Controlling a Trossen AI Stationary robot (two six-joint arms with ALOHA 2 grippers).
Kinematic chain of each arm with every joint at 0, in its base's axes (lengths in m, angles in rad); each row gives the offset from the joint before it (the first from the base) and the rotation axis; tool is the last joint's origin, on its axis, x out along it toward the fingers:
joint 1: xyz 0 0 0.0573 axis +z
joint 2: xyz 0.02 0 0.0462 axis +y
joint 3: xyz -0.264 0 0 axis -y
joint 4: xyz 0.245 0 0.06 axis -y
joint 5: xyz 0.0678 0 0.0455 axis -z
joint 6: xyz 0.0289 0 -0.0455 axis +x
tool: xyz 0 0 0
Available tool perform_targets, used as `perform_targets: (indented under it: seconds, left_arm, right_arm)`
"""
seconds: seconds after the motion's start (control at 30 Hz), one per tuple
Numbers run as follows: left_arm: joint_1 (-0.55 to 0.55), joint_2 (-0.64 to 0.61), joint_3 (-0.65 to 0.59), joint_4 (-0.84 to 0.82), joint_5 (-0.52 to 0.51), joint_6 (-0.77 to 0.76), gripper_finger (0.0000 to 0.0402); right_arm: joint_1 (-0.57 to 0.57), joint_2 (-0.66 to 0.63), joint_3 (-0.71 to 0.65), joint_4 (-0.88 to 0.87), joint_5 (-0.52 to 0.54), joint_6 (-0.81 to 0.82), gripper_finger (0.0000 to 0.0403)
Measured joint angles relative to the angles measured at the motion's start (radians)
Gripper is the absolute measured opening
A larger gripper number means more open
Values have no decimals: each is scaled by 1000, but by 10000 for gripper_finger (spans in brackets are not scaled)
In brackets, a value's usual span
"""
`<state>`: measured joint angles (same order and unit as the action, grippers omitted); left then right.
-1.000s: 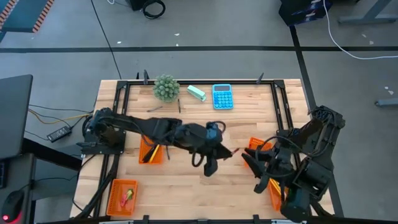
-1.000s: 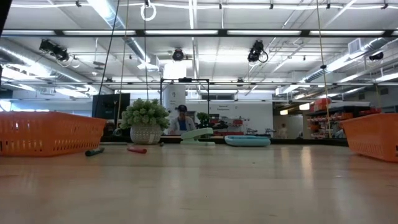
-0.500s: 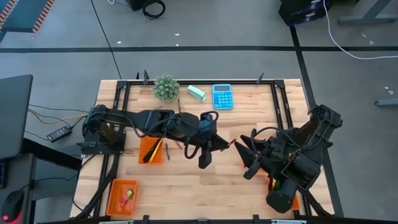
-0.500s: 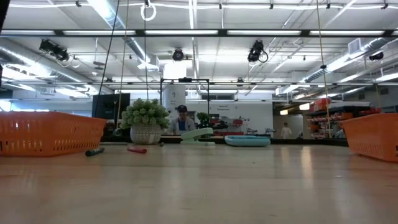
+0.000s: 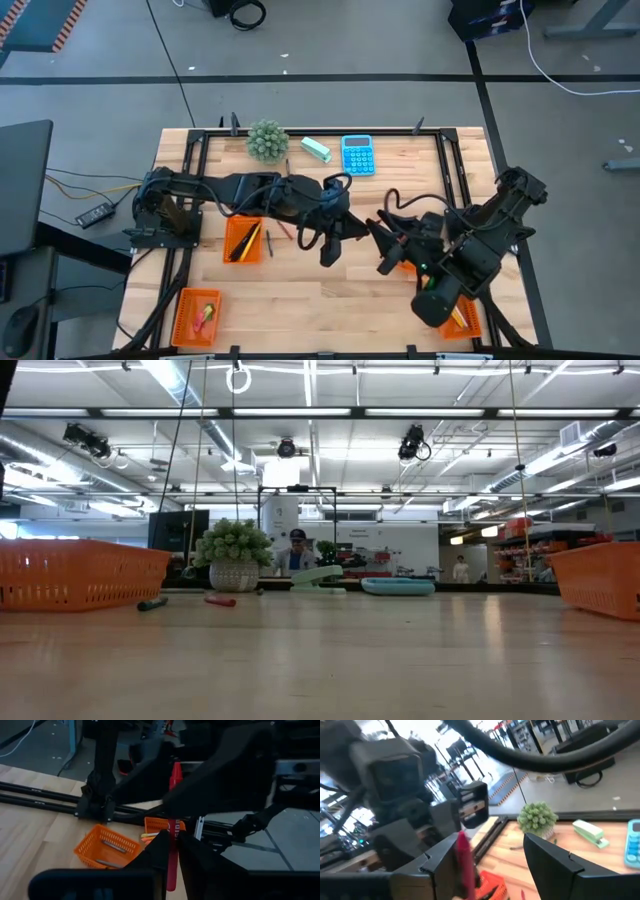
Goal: Sort crayons/erasers/pens/pencils in bins
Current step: Put the bottom red crayon into the top right orange basket
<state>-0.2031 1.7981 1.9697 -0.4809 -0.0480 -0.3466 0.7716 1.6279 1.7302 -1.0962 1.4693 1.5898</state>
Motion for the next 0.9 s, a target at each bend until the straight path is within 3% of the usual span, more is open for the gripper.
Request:
perform_targets:
  seconds: [0.33, 0.9]
  left_arm:
    - [7, 1, 0, -1, 0, 6, 41]
    - [25, 3, 0, -3, 12, 33, 42]
  right_arm:
    - [-25, 0, 0, 0, -41, -7, 206]
    - [-23, 0, 0, 4, -38, -11, 46]
